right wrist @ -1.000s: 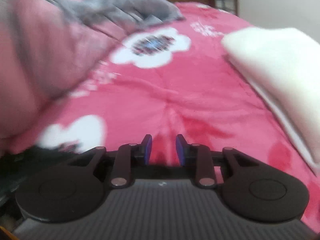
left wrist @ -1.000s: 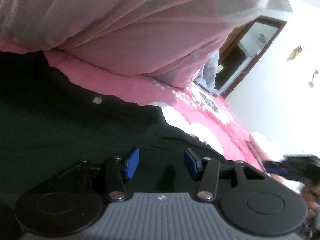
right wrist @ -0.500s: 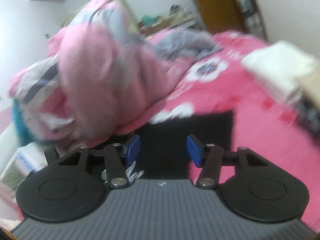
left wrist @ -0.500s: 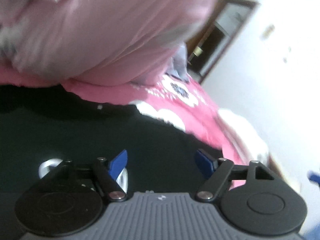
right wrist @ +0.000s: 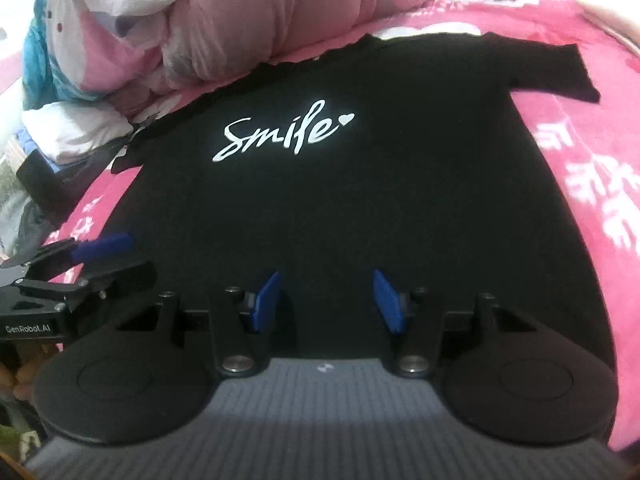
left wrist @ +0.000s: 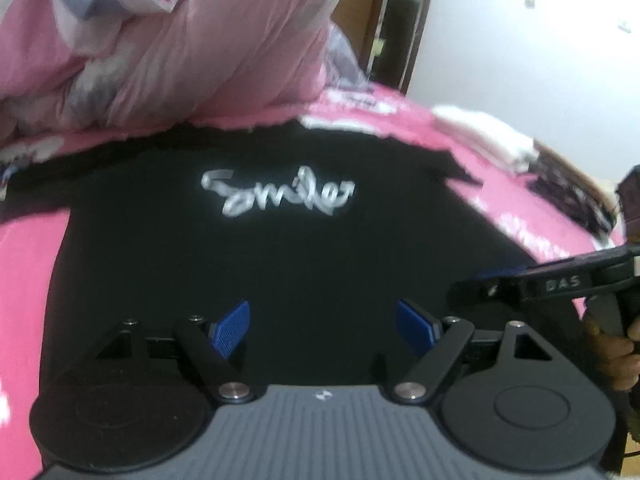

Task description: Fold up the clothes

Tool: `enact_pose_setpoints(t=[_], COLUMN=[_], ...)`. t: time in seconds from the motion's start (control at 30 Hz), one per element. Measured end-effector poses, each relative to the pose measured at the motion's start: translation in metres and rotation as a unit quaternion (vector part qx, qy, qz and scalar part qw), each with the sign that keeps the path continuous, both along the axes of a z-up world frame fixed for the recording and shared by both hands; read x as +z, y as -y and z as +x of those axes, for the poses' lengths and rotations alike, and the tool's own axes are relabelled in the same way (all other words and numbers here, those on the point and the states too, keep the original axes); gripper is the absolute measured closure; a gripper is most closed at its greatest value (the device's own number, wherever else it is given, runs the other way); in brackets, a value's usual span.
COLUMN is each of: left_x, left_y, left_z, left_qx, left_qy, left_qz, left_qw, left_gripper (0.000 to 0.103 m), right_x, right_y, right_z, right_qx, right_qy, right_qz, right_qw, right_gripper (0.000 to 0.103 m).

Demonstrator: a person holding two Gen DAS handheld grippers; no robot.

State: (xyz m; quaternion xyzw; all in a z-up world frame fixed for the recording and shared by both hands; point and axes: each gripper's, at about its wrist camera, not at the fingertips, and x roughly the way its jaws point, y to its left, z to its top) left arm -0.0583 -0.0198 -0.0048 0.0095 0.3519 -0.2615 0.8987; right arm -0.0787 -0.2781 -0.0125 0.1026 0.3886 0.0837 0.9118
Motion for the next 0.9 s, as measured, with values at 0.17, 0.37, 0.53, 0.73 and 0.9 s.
enact_pose_setpoints(t=[0.17, 0.37, 0.53, 0.73, 0.9], left_x=[-0.019, -0.018, -0.012, -0.005, 0.000], left_y=[-0.016, -0.040, -0.062, -0.081, -0.091], left_z=[-0.016, -0.037, -0.040, -0.038, -0.032], left_qx=[0.019, 0.053, 0.093, 0.143, 0.194], left_qy=[-0.019, -0.016, -0.033, -0.045, -0.030], left_qz=[0.022, 0.030, 0.030, 0.011, 0.003], left_qw=[0.9994, 0.9980, 0.9947, 0.9887, 0.9806], left_gripper=[0.022, 0.022, 0.022, 0.022, 0.022], right_x=[-0.002, 0.004, 0.009, 0.014, 0.006], right_y=[-0.005, -0.002, 0.000, -0.036, -0.056], right_z=[-0.030, -0.063, -0.088, -0.043, -0.014], right_qx=[0.000, -0.002, -0.002, 0.046, 0.058], right_qy=[0.018, 0.040, 0.061, 0.133, 0.142], right_qz=[-0.041, -0.099, -0.144, -0.129, -0.095], right_qw=[0.999, 0.994, 0.988, 0.982, 0.984], right_gripper=[0.049, 0.042, 0.043, 0.057, 0.075])
